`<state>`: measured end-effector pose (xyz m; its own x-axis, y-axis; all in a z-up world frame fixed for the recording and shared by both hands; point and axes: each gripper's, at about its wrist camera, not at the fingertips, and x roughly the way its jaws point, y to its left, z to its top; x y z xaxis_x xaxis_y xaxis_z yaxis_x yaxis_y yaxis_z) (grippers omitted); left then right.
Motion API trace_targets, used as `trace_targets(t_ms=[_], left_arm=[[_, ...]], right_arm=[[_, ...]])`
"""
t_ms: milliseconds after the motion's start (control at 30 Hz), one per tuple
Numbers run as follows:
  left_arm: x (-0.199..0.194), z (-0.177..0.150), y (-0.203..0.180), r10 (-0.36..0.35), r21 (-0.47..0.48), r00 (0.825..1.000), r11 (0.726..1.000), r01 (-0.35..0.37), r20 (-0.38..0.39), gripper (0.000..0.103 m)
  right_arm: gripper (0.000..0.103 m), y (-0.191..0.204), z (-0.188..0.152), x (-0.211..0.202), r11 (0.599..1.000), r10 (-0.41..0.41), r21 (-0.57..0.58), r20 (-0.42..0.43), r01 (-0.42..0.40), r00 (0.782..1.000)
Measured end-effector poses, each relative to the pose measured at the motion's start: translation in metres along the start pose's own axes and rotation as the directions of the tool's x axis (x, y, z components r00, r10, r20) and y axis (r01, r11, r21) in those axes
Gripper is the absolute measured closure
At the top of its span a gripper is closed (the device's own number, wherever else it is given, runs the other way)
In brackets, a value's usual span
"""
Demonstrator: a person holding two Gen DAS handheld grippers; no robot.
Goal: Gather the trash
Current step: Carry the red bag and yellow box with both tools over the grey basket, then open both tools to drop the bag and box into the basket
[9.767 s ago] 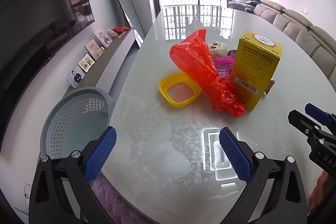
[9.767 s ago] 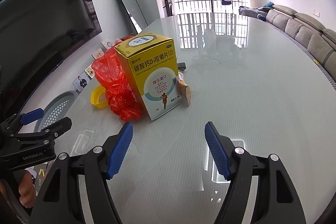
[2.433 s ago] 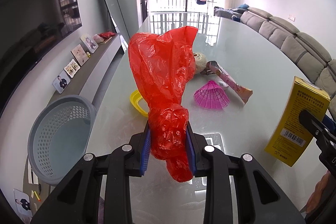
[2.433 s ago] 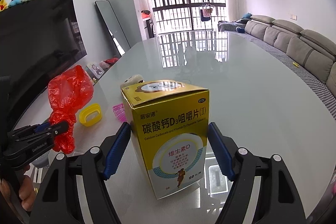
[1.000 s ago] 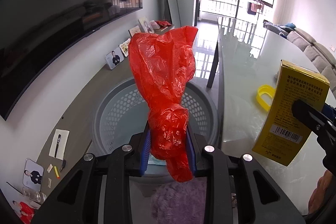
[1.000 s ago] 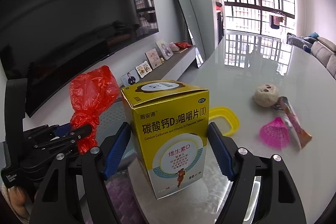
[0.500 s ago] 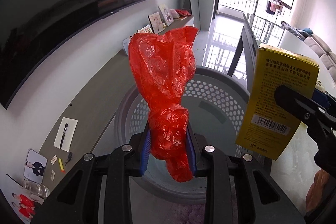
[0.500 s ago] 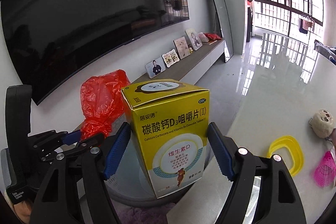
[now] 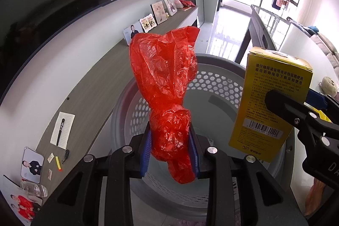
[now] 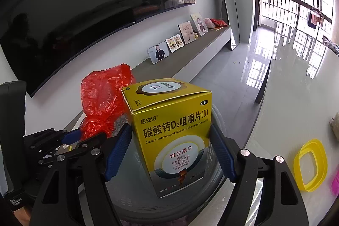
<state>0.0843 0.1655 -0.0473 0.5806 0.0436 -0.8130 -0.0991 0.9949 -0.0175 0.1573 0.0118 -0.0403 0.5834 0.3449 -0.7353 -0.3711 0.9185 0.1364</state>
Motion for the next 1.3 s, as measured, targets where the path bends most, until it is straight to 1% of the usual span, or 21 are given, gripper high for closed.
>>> trace_targets(t_ms=[33,200,400,500,533,600,633,667,733,1300], left_arm=[[0.001,0.0,-0.001,-0.002,-0.001,1.0,1.0,0.002,-0.003,0.07],[0.008,0.001,0.0,-0.007,0.002,1.0,1.0,0.007,-0.014,0.07],[0.011,0.001,0.004,-0.004,-0.003,1.0,1.0,0.004,-0.025,0.07],[0.012,0.001,0.004,-0.005,-0.008,1.0,1.0,0.005,-0.027,0.068],[0.012,0.002,0.004,-0.004,-0.011,1.0,1.0,0.004,-0.026,0.065],[0.011,0.001,0.003,-0.001,-0.012,1.0,1.0,0.001,-0.021,0.055],[0.01,0.0,0.003,0.001,-0.013,1.0,1.0,-0.002,-0.016,0.048],[0.009,0.0,0.003,0.003,-0.013,1.0,1.0,-0.003,-0.012,0.043],[0.007,0.0,0.003,0.006,-0.013,1.0,1.0,-0.006,-0.007,0.041],[0.002,-0.005,0.006,0.021,-0.025,1.0,0.999,-0.021,-0.003,0.037]], right_arm=[[0.031,-0.001,0.0,0.0,1.0,-0.001,0.004,-0.002,0.001,1.0],[0.031,-0.004,-0.002,0.003,1.0,-0.002,0.01,-0.015,0.002,1.0],[0.03,-0.001,-0.009,-0.004,1.0,0.0,0.019,-0.019,0.0,1.0],[0.03,-0.003,-0.007,-0.004,1.0,-0.003,0.02,-0.017,0.003,1.0],[0.03,-0.004,-0.008,-0.004,1.0,-0.005,0.019,-0.016,0.005,1.0],[0.03,-0.003,-0.007,-0.006,1.0,-0.005,0.014,-0.012,0.005,1.0],[0.03,-0.002,-0.008,-0.007,1.0,-0.008,0.011,-0.01,0.008,1.0],[0.03,-0.002,-0.008,-0.007,1.0,-0.01,0.009,-0.009,0.01,1.0],[0.03,-0.002,-0.007,-0.007,1.0,-0.012,0.008,-0.007,0.012,1.0],[0.029,-0.007,-0.013,-0.017,1.0,-0.019,0.02,0.012,0.018,1.0]])
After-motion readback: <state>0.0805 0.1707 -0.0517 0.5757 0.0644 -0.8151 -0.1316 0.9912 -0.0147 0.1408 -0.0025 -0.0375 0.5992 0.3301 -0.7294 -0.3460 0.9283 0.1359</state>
